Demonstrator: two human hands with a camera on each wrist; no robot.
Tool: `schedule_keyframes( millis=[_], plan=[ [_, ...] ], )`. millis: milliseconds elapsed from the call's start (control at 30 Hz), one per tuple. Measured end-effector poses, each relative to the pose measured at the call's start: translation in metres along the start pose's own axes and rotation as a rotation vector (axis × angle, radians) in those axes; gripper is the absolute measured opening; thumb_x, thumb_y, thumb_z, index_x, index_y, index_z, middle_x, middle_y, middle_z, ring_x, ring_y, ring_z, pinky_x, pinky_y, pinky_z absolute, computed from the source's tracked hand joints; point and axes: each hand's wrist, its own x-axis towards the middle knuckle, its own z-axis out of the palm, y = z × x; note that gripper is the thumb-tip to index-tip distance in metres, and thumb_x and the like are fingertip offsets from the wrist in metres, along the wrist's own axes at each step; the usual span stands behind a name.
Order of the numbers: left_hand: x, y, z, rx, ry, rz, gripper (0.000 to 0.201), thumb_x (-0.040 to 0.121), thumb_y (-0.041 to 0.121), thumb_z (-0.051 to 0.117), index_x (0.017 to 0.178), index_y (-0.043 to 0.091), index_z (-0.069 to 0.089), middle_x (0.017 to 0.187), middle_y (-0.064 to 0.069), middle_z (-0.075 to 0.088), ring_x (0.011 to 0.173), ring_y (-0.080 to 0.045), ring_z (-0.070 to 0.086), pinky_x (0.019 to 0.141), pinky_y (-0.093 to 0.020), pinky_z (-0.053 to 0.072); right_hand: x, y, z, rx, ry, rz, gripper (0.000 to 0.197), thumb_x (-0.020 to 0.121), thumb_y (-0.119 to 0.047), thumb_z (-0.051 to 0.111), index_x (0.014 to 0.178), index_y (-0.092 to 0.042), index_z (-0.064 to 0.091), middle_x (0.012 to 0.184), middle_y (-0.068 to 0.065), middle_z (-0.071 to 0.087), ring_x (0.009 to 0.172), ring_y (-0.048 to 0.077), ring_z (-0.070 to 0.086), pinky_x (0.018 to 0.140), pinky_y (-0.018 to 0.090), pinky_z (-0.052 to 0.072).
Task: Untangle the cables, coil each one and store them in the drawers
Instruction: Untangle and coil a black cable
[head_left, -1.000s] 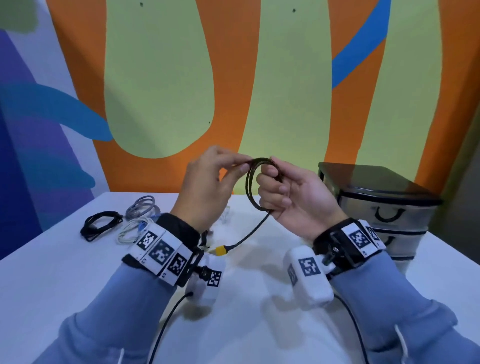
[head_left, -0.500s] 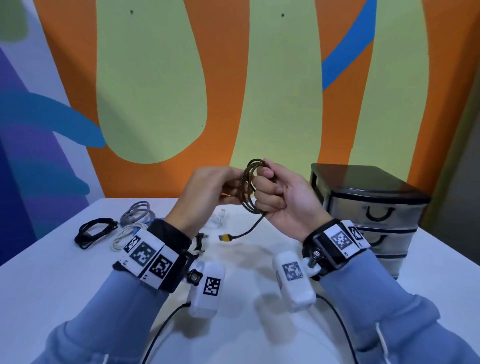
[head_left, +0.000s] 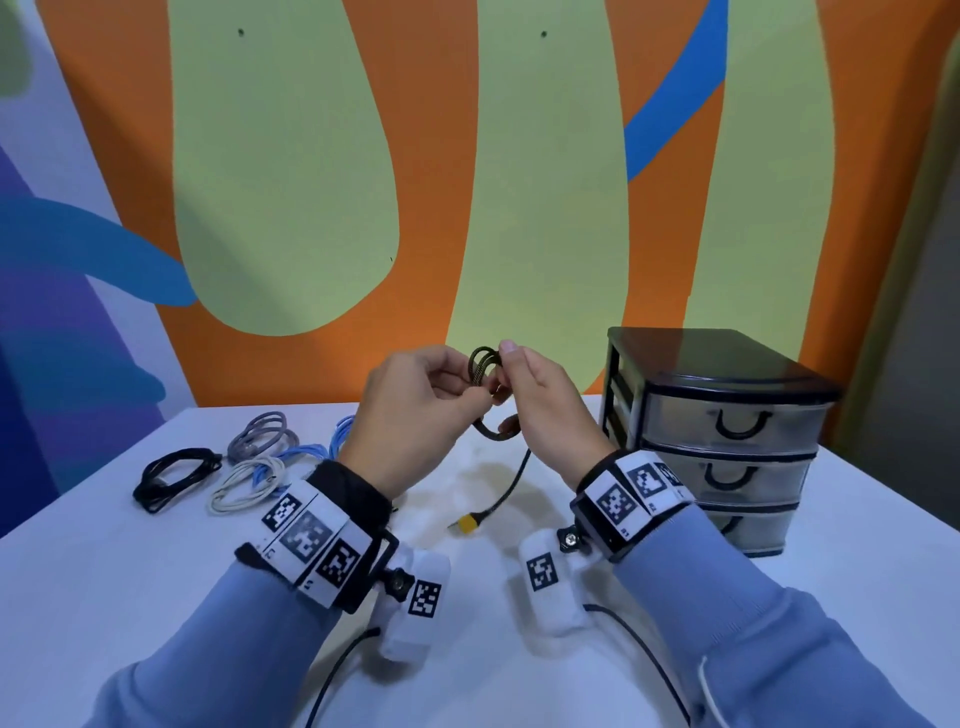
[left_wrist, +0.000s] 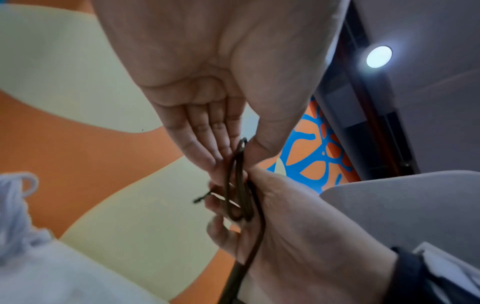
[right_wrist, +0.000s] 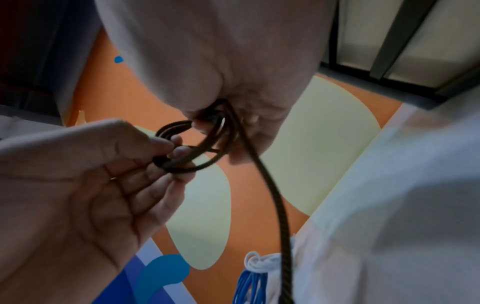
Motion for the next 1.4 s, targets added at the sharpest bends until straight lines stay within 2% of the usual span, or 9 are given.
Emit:
schedule_keyframes(
  millis=[167,300,433,500,667,833,1067,1233,1400],
  plan=[
    [0.002,0.002,-0.002,-0.237,0.016,-0.100,0.018,0.084,-0.001,0.075,0.101,0.001,0.071,0.082,-0.022,0.077,0.075,-0.029,0.077,0.089,-0.056,0.062,0.001,-0.003,0.004,-0.011,0.083,-0.072,0.044,0.112,-0.040,0.042,0.075,-0.016,0.051,0.056,-0.009,0.045,0.056,0.013,0.046,0.064,0.035,0.040],
    [0.000,-0.003,0.002,0.069,0.023,0.133,0.051,0.082,0.003,0.073,0.120,0.034,0.058,0.083,0.002,0.076,0.070,-0.021,0.070,0.071,-0.035,0.059,-0.004,-0.008,0.008,0.143,0.042,0.017,0.042,0.111,-0.038,0.045,0.077,-0.016,0.054,0.054,-0.009,0.038,0.051,0.011,0.037,0.056,0.028,0.033],
    [0.004,-0.009,0.002,0.230,0.080,0.310,0.030,0.086,0.010,0.081,0.098,0.038,0.079,0.100,0.013,0.067,0.089,-0.011,0.068,0.072,-0.035,0.060,-0.005,-0.008,0.008,0.259,-0.005,0.136,0.039,0.111,-0.040,0.044,0.086,-0.014,0.057,0.057,-0.006,0.039,0.052,0.010,0.038,0.054,0.025,0.033],
    [0.006,-0.011,0.000,0.153,0.143,0.316,0.021,0.085,0.015,0.087,0.092,0.035,0.083,0.105,0.006,0.059,0.092,-0.012,0.062,0.070,-0.028,0.056,-0.004,-0.008,0.006,0.278,0.006,0.165,0.036,0.112,-0.039,0.042,0.092,-0.014,0.057,0.059,-0.006,0.046,0.054,0.009,0.043,0.056,0.025,0.036],
    [0.007,-0.002,-0.011,-0.196,0.064,0.095,0.008,0.091,0.013,0.082,0.095,0.019,0.084,0.078,-0.006,0.071,0.067,-0.017,0.060,0.067,-0.032,0.050,-0.002,-0.009,0.003,0.259,0.107,0.194,0.040,0.113,-0.041,0.037,0.082,-0.019,0.049,0.067,-0.008,0.059,0.068,0.015,0.057,0.053,0.027,0.047],
    [0.006,0.006,-0.015,-0.492,-0.034,-0.156,0.016,0.097,-0.005,0.063,0.100,0.003,0.078,0.089,-0.019,0.077,0.079,-0.026,0.074,0.075,-0.029,0.062,-0.005,-0.018,0.002,0.361,0.101,0.200,0.038,0.114,-0.040,0.032,0.091,-0.012,0.043,0.060,0.007,0.056,0.041,0.026,0.056,0.039,0.025,0.039],
    [0.008,0.012,-0.022,-0.872,-0.021,-0.336,0.034,0.101,0.020,0.048,0.096,-0.001,0.074,0.094,-0.024,0.077,0.075,-0.024,0.076,0.069,-0.026,0.063,-0.007,-0.022,0.002,0.357,0.073,0.098,0.037,0.114,-0.037,0.036,0.091,-0.010,0.046,0.065,0.008,0.060,0.045,0.028,0.061,0.045,0.029,0.048],
    [0.010,0.011,-0.025,-0.606,-0.065,-0.224,0.014,0.099,0.003,0.064,0.110,0.000,0.072,0.086,-0.017,0.074,0.066,-0.018,0.066,0.068,-0.022,0.059,-0.007,-0.026,0.001,0.444,0.137,0.096,0.038,0.113,-0.037,0.040,0.087,-0.010,0.046,0.063,0.004,0.058,0.043,0.024,0.055,0.046,0.028,0.045],
    [0.015,-0.006,-0.027,-0.063,-0.043,0.014,0.016,0.099,0.009,0.071,0.114,0.014,0.074,0.086,-0.003,0.081,0.086,-0.021,0.076,0.091,-0.042,0.062,-0.007,-0.028,0.001,0.555,0.151,0.099,0.037,0.113,-0.035,0.041,0.084,-0.012,0.045,0.062,0.003,0.059,0.044,0.024,0.057,0.044,0.025,0.045]
  ],
)
